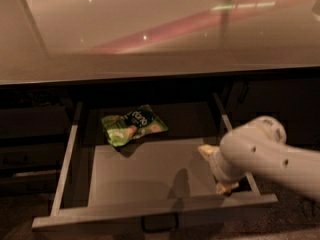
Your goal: Open top drawer
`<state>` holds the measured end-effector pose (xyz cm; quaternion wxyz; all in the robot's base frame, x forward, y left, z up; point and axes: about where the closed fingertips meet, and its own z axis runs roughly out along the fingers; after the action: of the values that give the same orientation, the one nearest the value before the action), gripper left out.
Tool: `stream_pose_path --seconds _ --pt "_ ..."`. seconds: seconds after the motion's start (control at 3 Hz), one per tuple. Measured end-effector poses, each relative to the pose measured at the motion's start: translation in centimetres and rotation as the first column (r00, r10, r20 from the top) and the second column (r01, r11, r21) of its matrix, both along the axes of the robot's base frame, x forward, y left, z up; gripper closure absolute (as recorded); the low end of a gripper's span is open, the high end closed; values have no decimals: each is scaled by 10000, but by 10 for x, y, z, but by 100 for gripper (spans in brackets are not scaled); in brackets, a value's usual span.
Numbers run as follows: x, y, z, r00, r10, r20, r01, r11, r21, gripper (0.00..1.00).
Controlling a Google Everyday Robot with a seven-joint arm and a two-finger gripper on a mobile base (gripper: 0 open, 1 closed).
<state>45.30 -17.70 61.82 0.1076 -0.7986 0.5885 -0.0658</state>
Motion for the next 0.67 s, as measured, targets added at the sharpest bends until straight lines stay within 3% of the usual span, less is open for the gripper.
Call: stream_pose_path --seconds 0.67 --pt "-41 -12 -21 9992 -385 -45 382 9973 -622 0"
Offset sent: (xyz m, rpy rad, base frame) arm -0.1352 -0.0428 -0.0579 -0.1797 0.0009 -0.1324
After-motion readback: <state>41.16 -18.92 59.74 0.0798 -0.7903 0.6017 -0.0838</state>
